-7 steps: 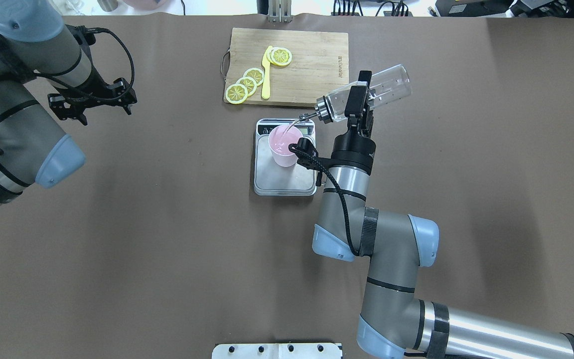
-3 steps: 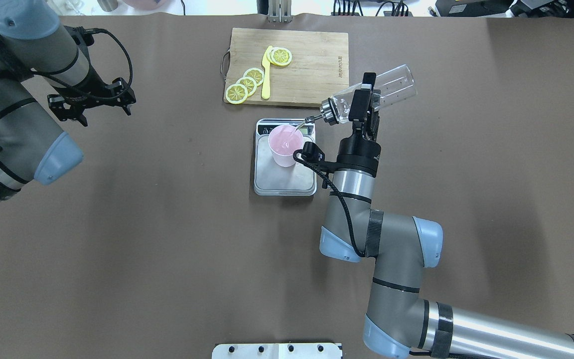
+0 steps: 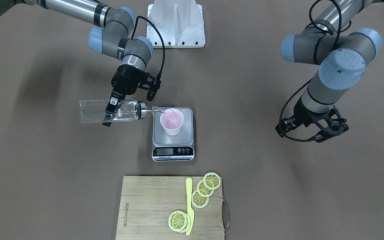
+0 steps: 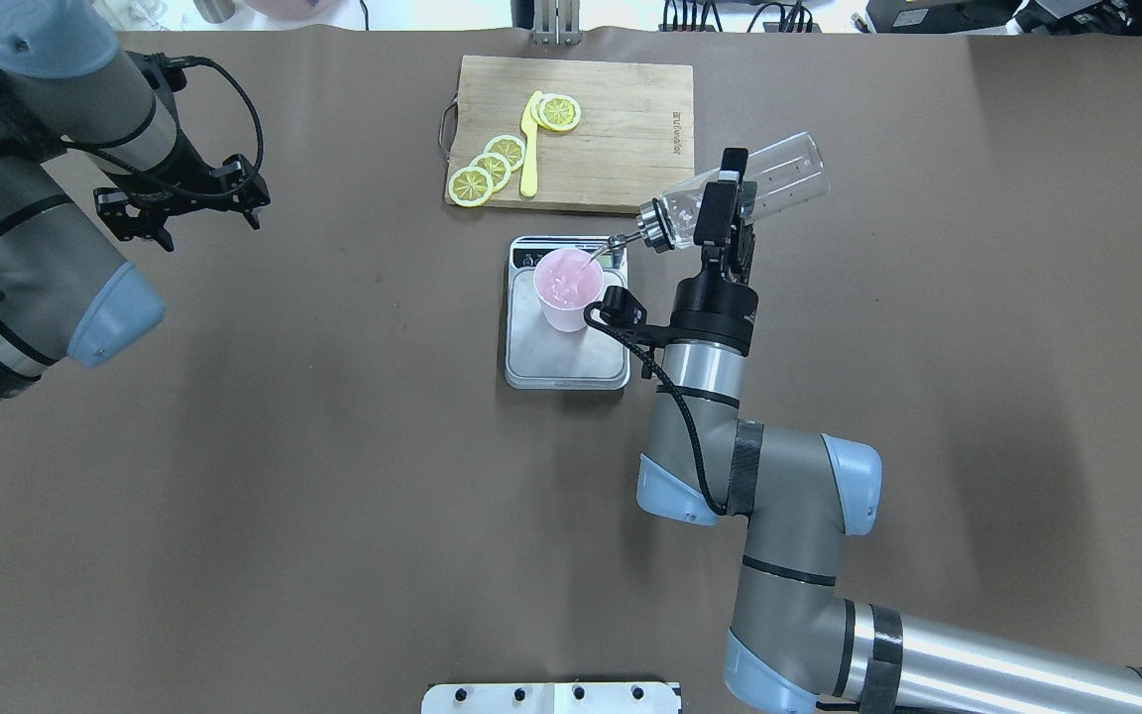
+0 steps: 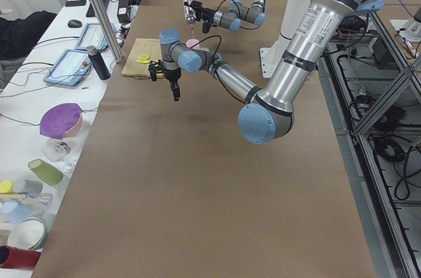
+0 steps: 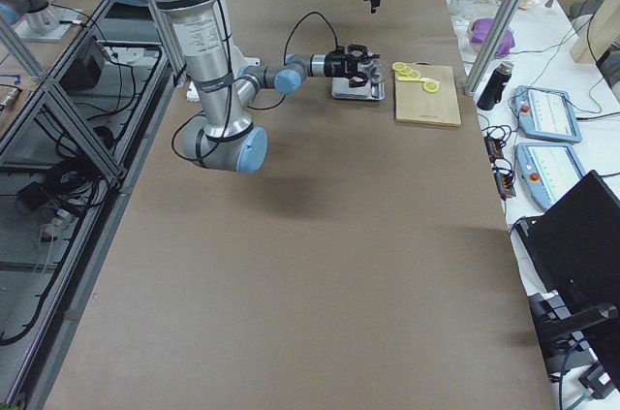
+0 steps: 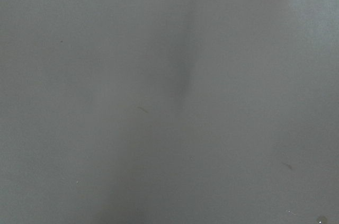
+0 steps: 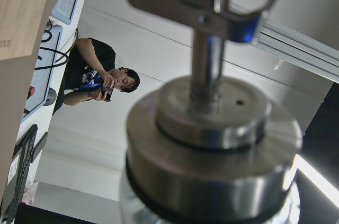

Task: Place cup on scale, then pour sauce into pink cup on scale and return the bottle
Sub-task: 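Tilt the bottle spout over the pink cup with the right gripper, then tilt the bottle upright and carry it back with the right gripper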

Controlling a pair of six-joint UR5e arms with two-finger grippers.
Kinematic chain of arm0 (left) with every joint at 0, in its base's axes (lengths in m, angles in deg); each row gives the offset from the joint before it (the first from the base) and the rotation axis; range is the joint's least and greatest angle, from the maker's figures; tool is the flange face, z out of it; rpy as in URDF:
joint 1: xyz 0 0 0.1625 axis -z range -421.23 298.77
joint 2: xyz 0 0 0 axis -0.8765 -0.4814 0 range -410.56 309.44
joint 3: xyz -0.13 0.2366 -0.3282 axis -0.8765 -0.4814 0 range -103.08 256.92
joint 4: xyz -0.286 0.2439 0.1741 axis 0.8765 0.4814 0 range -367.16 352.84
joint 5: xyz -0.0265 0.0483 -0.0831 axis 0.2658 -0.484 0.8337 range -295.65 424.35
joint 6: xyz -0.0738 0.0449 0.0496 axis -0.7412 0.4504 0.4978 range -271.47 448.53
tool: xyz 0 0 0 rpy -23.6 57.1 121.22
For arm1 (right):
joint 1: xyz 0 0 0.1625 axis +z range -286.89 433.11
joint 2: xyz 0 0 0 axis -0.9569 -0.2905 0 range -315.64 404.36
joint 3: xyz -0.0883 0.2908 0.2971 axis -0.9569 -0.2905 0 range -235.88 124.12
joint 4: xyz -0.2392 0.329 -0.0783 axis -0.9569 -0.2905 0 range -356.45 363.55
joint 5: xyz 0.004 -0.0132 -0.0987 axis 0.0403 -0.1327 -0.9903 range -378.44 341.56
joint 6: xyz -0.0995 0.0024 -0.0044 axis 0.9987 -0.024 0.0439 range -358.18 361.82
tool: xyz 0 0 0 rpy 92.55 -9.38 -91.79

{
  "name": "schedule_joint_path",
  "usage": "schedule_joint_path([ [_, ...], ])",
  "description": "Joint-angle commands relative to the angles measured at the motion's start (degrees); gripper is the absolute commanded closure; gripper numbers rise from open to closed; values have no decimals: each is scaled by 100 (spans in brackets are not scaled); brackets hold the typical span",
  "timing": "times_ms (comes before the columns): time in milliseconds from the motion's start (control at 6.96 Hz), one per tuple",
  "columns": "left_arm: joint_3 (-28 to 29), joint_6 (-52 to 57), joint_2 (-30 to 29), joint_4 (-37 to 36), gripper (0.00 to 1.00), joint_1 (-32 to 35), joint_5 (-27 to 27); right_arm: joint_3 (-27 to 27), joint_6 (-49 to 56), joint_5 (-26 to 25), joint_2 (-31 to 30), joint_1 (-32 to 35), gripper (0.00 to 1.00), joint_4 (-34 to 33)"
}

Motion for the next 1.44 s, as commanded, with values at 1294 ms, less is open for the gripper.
schedule_joint_path([
  [1294, -76, -61, -79, -35, 1, 18, -17, 1105, -3127, 4018, -976, 939, 100, 2347],
])
